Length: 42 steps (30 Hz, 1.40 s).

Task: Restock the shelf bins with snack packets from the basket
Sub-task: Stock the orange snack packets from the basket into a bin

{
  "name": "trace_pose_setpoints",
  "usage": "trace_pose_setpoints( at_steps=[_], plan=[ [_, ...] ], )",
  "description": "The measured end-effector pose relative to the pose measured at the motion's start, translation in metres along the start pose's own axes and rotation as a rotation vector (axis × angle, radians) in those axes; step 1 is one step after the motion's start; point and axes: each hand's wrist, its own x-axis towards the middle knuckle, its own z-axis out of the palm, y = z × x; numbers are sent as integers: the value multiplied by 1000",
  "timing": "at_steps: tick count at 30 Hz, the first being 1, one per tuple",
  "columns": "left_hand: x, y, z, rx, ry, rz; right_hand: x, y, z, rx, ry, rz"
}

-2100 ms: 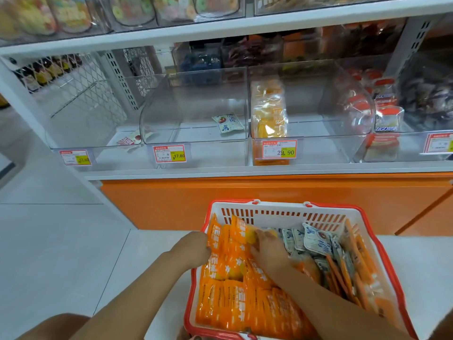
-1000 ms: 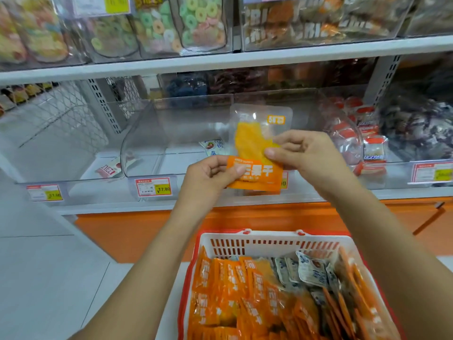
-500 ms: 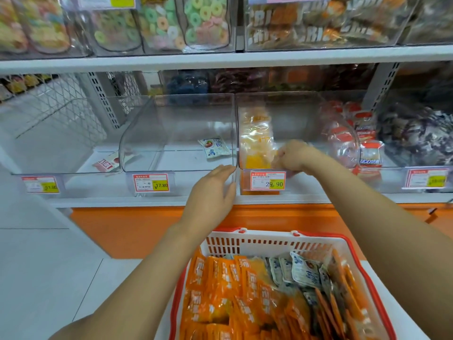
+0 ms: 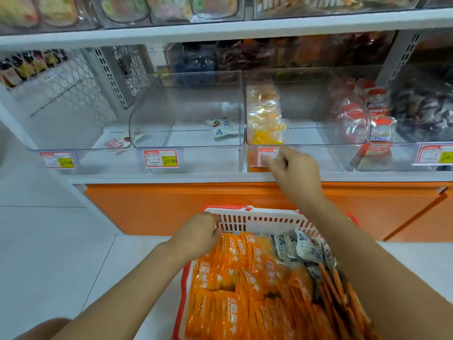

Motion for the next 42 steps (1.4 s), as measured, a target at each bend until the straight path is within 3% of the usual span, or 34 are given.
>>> trace_pose_setpoints(
  at_steps=[5,9,15,18,22,24,27,29,30,33,36,40,42],
  plan=[
    [-12,-40,44,132,-248,-123,-71,46,79,-265,-647,337],
    [-19,-50,57,82,-323,-132,-128,87,112,-501,-1127,263],
    [-16,-49,58,54,-315,-153,-154,75,100,-583,-1242,268],
    [-13,-46,56,66,-320,-161,-161,48,93,-541,-1181,169],
    [-12,-38,50,51,-306,-176,-179,19,94,-679,-1057,31],
    [-8,-32,48,-74,-250,-205,-172,8,88,-628,-975,60],
    [-4,-19,38,-606,-297,-388,-148,-9,81,-481,-801,33],
    [-2,-13,29,-1098,-404,-536,-134,-23,73,-390,-521,-176],
    [-2,-11,23,-1248,-409,-563,-129,-25,71,-326,-466,-257],
    [0,-9,8,-1426,-305,-525,-119,-10,65,28,-401,-446],
    [2,-1,-2,-1411,-223,-478,-105,-1,40,309,-475,-190],
    [2,8,-16,-1300,-187,-318,-84,-1,20,605,-237,252],
    [-3,14,-26,-1265,-181,-219,-72,1,11,715,-206,451]
  ],
)
